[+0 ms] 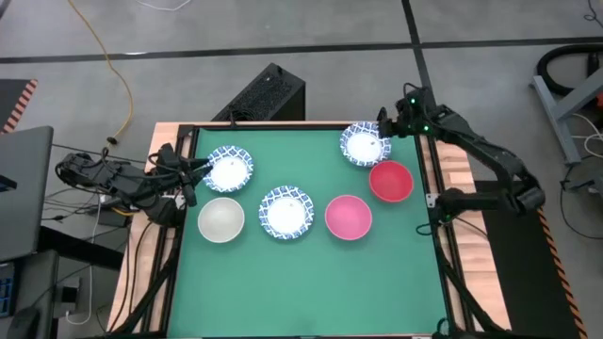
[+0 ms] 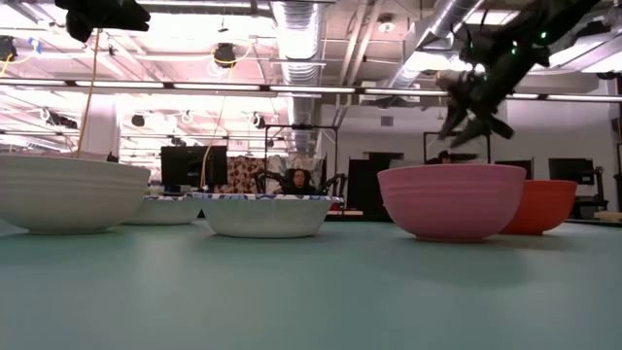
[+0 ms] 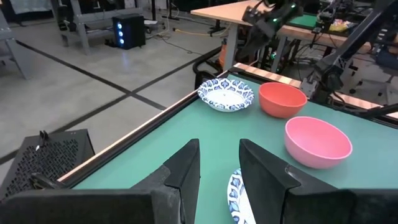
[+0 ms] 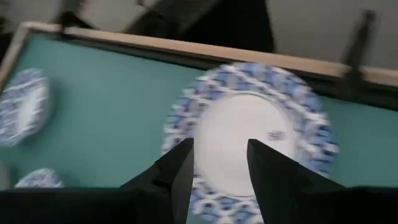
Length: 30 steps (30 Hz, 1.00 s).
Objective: Nest bowls inside each other by size order
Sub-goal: Stack the white patterned bowl on top of the white patterned bowl
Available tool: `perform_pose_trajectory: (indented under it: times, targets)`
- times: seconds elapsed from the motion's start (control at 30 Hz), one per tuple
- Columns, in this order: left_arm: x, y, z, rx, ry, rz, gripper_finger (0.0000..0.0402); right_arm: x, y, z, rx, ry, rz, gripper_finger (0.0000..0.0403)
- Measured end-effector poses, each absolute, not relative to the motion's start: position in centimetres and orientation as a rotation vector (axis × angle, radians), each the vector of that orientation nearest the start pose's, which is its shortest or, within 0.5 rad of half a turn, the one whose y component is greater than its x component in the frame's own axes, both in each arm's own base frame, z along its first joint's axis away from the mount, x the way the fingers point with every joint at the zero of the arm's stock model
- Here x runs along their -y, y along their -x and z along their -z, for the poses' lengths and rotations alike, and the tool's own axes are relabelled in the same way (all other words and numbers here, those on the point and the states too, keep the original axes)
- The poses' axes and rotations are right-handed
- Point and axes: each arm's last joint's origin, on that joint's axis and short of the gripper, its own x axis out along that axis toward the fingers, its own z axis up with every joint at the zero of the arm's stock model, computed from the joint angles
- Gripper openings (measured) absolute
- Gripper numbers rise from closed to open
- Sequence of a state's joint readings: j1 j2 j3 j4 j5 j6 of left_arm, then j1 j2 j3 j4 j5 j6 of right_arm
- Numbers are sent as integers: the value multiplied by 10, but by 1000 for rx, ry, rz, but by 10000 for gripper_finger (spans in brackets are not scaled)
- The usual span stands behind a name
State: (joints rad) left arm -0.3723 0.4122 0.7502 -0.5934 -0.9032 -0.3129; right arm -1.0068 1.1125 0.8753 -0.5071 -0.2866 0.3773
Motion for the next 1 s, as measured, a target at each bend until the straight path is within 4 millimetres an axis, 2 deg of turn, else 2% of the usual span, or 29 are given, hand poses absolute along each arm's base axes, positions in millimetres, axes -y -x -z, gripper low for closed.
perform_pose_trajectory:
  times: [0.2, 0.33, 0.57, 0.7, 0.8, 1.0]
  targets:
    - [5, -76, -325, -126, 139, -554, 102, 155, -172, -291, -400, -717, 580, 172]
    - [5, -76, -325, -124, 145, -554, 102, 135, -207, -291, -370, -682, 421, 172]
    - [5, -76, -326, -123, 147, -554, 102, 104, -264, -270, -434, -678, 260, 171]
    - [5, -76, -326, -121, 156, -555, 102, 94, -295, -259, -507, -673, 211, 171]
    - [5, -76, -325, -119, 164, -555, 102, 89, -315, -252, -559, -661, 186, 171]
    - [5, -76, -325, -120, 168, -549, 102, 91, -342, -232, -709, -647, 196, 171]
